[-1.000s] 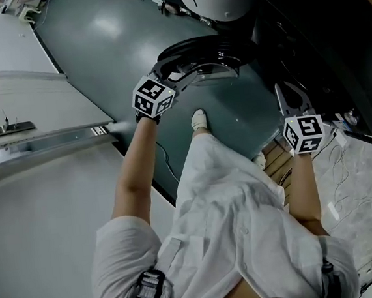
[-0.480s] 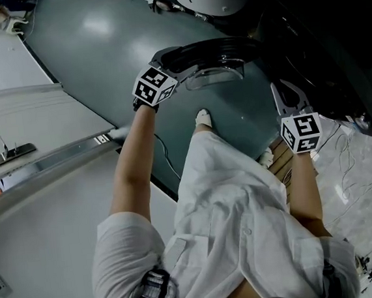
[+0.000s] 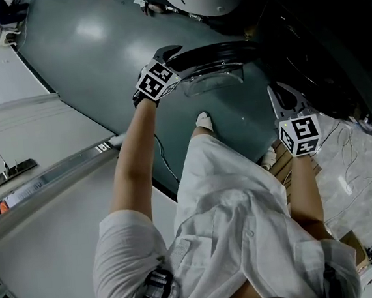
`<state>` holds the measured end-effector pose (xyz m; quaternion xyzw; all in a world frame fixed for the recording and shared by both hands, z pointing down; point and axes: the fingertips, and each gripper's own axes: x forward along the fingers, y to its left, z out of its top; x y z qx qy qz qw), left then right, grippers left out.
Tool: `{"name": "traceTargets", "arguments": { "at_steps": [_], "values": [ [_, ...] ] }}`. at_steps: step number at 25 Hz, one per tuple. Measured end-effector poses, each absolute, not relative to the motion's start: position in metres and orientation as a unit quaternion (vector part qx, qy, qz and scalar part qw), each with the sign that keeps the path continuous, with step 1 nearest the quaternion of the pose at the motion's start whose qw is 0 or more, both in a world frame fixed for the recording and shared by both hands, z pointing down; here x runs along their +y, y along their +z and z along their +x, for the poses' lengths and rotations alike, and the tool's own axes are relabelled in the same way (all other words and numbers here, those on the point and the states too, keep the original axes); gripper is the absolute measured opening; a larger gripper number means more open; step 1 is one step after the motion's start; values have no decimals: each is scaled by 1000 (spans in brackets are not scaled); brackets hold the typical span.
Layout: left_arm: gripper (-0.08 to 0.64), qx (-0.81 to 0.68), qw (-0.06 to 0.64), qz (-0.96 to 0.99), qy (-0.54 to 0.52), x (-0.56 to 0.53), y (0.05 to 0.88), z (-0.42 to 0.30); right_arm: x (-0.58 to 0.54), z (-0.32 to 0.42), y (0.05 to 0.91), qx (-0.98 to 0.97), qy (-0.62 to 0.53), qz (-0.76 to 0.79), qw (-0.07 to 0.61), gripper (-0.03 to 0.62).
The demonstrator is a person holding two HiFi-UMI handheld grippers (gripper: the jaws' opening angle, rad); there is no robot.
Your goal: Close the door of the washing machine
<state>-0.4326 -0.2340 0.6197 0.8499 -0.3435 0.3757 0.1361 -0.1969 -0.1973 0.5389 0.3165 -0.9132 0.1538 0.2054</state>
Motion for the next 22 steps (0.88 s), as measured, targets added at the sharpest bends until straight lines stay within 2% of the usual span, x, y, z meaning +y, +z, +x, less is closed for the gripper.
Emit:
{"name": "traceTargets", "arguments": {
  "at_steps": [12, 22],
  "values": [
    [307, -347, 144, 831, 411, -238, 648, -427, -196, -191, 542, -913, 163, 314, 201, 34],
    [276, -372, 152, 817, 414, -223, 648, -420, -187, -179, 536, -916, 163, 307, 199, 34]
  ]
}}
